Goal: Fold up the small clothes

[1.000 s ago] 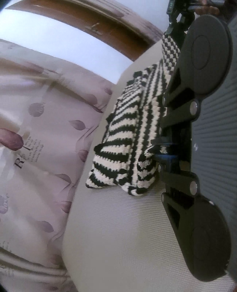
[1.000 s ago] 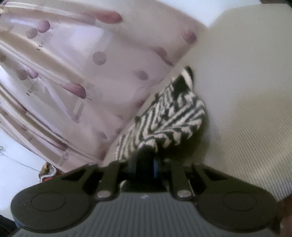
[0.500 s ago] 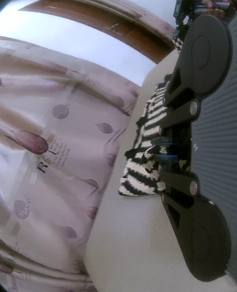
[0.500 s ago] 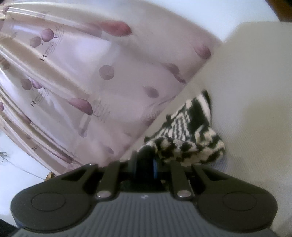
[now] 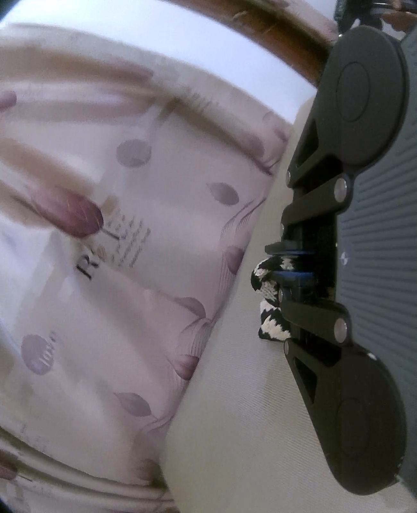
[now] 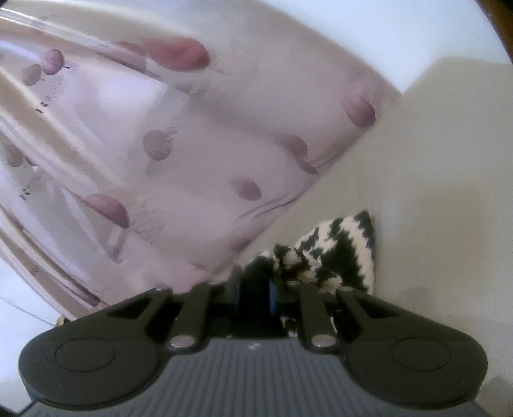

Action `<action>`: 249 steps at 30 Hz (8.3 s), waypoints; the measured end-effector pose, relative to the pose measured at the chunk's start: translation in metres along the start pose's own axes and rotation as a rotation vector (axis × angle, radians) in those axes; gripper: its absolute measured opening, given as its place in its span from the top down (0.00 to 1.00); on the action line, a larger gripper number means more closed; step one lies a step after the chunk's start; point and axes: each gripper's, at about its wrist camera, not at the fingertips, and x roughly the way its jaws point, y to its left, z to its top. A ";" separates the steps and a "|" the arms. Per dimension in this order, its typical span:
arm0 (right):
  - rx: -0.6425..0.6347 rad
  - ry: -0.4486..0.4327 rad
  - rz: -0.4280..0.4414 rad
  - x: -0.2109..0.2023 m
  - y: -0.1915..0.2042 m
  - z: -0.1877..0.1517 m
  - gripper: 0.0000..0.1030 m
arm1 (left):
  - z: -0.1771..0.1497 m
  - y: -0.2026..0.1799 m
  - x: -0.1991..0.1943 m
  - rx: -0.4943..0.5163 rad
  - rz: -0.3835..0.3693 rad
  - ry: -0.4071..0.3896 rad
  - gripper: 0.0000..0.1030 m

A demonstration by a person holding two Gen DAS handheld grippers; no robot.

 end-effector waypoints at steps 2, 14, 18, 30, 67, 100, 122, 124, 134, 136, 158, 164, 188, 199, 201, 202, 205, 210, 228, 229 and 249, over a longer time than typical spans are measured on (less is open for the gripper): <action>0.009 0.000 -0.009 0.014 -0.005 0.006 0.85 | 0.004 0.004 0.015 -0.008 0.015 0.004 0.92; 0.158 0.017 -0.064 0.087 -0.056 0.024 0.82 | 0.002 0.023 0.094 0.023 0.119 0.053 0.91; 0.310 -0.040 -0.004 0.092 -0.081 0.026 0.68 | -0.002 0.023 0.108 0.063 0.139 0.065 0.88; 0.065 -0.042 0.057 0.055 -0.052 0.006 0.54 | 0.009 0.030 0.089 -0.003 0.181 -0.104 0.01; -0.299 -0.021 -0.151 0.091 -0.039 -0.040 0.54 | -0.009 0.076 0.074 0.173 0.221 0.230 0.02; -0.308 -0.042 -0.186 0.083 -0.033 -0.047 0.53 | -0.050 -0.006 0.064 0.302 0.017 0.153 0.49; -0.697 -0.064 -0.389 0.112 0.059 -0.049 0.51 | -0.073 0.030 0.108 0.225 0.126 0.136 0.47; -0.710 -0.021 -0.442 0.129 0.053 -0.044 0.51 | -0.073 0.029 0.108 0.232 0.132 0.134 0.47; -0.670 0.069 -0.535 0.137 0.029 -0.042 0.49 | -0.075 0.024 0.109 0.263 0.162 0.130 0.44; -0.665 0.005 -0.509 0.120 0.036 -0.047 0.49 | -0.076 0.023 0.109 0.269 0.168 0.128 0.43; -0.659 0.010 -0.630 0.098 0.013 -0.066 0.14 | -0.050 0.029 0.090 0.298 0.075 0.185 0.12; -0.689 0.001 -0.648 0.099 0.018 -0.069 0.14 | -0.018 0.057 0.094 0.287 0.069 0.281 0.02; -0.734 -0.013 -0.685 0.102 0.023 -0.074 0.11 | -0.037 0.110 0.139 -0.013 -0.302 0.439 0.47; -0.719 -0.012 -0.676 0.101 0.022 -0.073 0.10 | -0.039 0.095 0.141 -0.009 -0.231 0.439 0.57; -0.709 -0.012 -0.669 0.100 0.021 -0.072 0.10 | -0.040 0.093 0.137 -0.011 -0.200 0.422 0.68; -0.703 -0.012 -0.665 0.100 0.021 -0.072 0.10 | -0.040 0.089 0.136 -0.031 -0.173 0.408 0.70; -0.683 -0.016 -0.648 0.097 0.019 -0.070 0.10 | -0.041 0.076 0.131 -0.125 -0.086 0.384 0.73; -0.652 -0.032 -0.624 0.091 0.017 -0.067 0.10 | -0.034 0.030 0.117 -0.162 -0.057 0.368 0.75; -0.417 -0.137 -0.347 0.047 0.013 -0.050 0.10 | -0.093 -0.048 0.122 -0.398 -0.269 0.432 0.61; -0.383 -0.142 -0.269 0.040 0.020 -0.050 0.10 | -0.095 -0.042 0.121 -0.430 -0.316 0.421 0.54; 0.142 0.173 0.102 0.152 0.043 -0.078 0.10 | -0.131 0.006 0.106 -0.745 -0.715 0.302 0.28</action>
